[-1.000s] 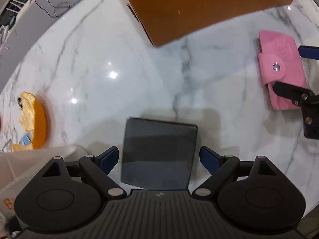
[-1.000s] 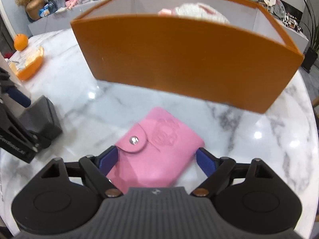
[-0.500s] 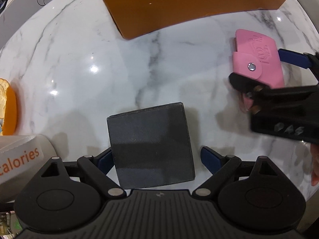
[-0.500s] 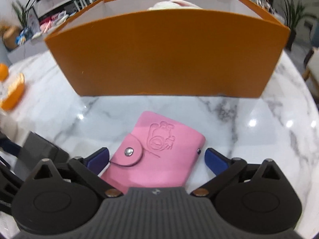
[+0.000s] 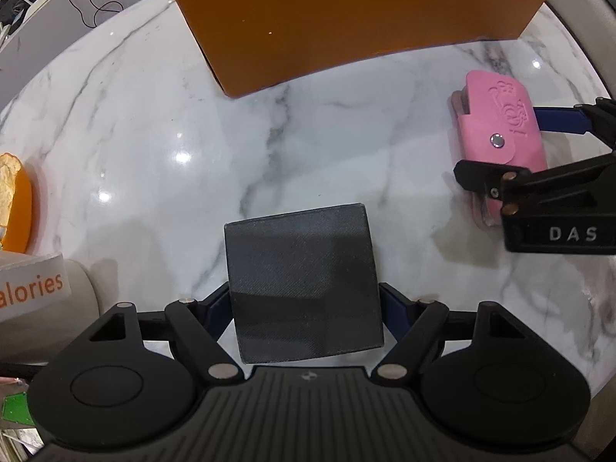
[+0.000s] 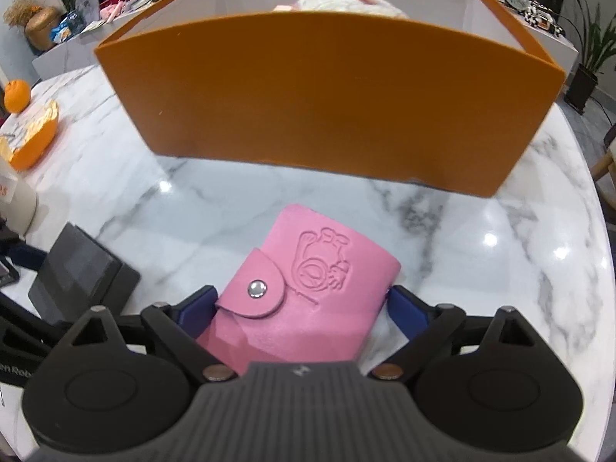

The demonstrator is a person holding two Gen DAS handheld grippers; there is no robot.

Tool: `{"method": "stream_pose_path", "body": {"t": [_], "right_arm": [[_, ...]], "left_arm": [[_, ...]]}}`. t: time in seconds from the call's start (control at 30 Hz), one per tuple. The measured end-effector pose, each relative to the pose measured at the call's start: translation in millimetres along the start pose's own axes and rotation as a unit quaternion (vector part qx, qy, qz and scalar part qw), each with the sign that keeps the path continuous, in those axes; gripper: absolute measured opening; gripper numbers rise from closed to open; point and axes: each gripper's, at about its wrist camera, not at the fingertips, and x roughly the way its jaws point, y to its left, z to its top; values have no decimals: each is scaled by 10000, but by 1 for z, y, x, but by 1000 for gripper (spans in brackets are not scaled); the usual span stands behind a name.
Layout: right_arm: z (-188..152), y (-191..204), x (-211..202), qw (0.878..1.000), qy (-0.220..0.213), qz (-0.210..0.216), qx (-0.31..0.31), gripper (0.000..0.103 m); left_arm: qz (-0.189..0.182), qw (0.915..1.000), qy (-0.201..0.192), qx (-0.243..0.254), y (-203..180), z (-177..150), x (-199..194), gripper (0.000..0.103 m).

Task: Organize objects
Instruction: 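Grasp the dark grey box with the left gripper while the right gripper grasps the pink wallet, then lift the grey box and pink wallet and carry both over the orange box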

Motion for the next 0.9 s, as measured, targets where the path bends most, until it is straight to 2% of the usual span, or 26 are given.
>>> {"method": "stream_pose_path", "body": {"t": [0.4,0.6,0.9], "right_arm": [[3,1,-22,9996,-180,171,106,93],[9,0,-28,9990,-267,287,199,93],[23,-5,-53,9968,-522,479,377,93]], "left_arm": [[19,9994,-307,-167,-4,-3,-23,90],[71,9990,-402,-162,3,9,-14,90],[113,9978,-635,-161,2,15,-34,90]]}}
